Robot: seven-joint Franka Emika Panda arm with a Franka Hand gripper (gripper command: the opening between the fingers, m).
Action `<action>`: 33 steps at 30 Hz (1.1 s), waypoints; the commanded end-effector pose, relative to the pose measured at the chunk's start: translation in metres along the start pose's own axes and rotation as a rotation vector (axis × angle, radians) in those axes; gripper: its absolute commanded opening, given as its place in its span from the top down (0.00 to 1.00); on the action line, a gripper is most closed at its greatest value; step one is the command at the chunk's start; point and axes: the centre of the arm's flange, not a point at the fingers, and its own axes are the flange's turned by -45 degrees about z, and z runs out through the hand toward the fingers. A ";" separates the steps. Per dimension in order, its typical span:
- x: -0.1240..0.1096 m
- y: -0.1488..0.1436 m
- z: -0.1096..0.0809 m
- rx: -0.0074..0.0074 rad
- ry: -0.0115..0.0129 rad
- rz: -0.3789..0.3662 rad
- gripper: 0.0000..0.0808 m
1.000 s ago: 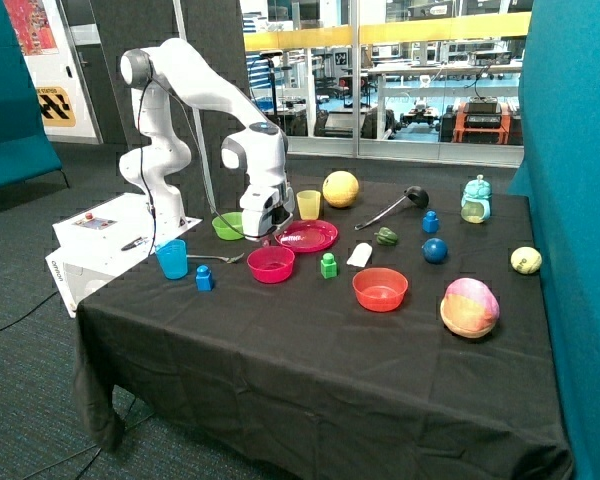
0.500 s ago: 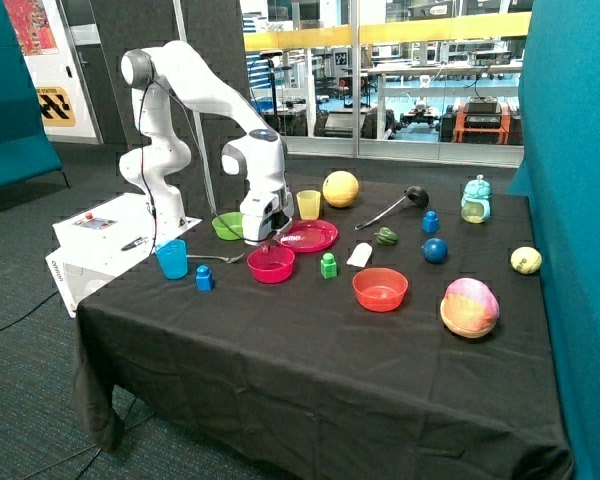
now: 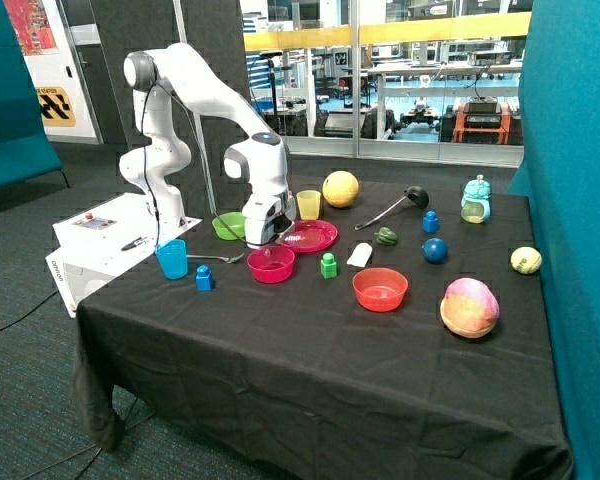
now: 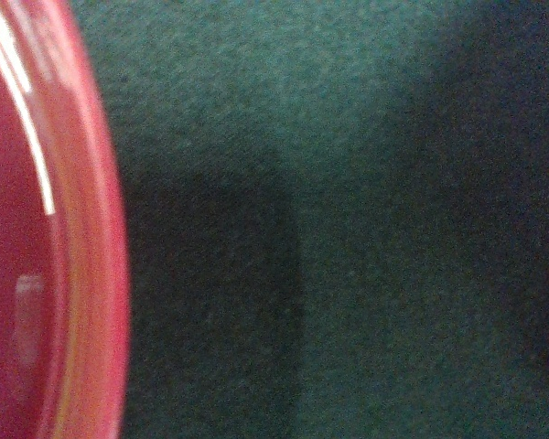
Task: Place the bowl on the plate and the cup in the bowl matching the color
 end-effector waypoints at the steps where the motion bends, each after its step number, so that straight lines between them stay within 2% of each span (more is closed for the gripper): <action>1: 0.006 0.008 0.005 0.0064 -0.0066 0.006 0.53; 14: 0.019 0.008 0.011 0.0064 -0.0066 -0.001 0.68; 15: 0.020 0.008 0.012 0.0064 -0.0066 -0.001 0.73; 16: 0.021 0.007 0.012 0.0064 -0.0066 0.003 0.86; 17: 0.022 0.007 0.012 0.0064 -0.0066 0.004 0.93; 19: 0.023 0.007 0.012 0.0064 -0.0066 0.005 0.98; 33: 0.018 0.002 0.011 0.0064 -0.0066 0.007 1.00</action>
